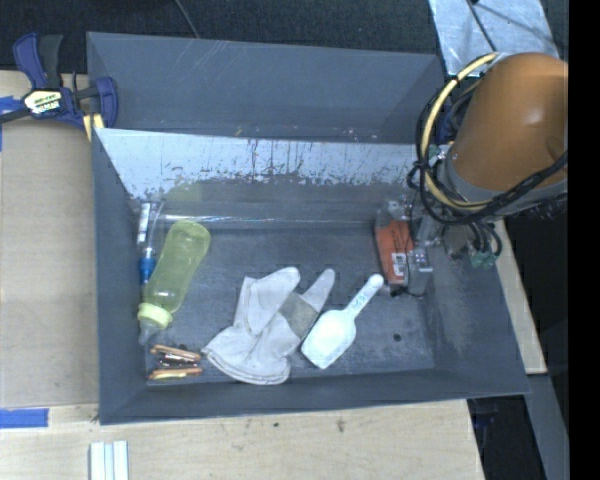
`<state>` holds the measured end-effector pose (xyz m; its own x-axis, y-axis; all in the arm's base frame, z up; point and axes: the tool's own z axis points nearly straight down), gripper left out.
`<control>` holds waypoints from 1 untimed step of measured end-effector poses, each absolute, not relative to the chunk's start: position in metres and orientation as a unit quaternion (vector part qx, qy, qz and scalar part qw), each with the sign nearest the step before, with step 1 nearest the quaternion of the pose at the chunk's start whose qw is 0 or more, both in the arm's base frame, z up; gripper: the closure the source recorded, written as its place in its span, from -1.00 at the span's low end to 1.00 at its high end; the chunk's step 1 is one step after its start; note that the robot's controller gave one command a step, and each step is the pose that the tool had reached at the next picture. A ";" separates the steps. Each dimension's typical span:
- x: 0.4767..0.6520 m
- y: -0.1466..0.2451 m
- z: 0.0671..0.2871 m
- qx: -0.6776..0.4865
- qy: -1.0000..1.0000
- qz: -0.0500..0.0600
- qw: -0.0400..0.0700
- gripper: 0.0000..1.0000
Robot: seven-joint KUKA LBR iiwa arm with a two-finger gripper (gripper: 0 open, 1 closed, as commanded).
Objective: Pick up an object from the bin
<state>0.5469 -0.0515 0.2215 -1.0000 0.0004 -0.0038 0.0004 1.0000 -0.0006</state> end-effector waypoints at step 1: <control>0.561 -0.038 0.172 0.006 1.000 0.000 0.006 -1.00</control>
Offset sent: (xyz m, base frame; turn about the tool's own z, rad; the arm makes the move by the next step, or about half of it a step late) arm 0.0207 0.0376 -0.1191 0.0216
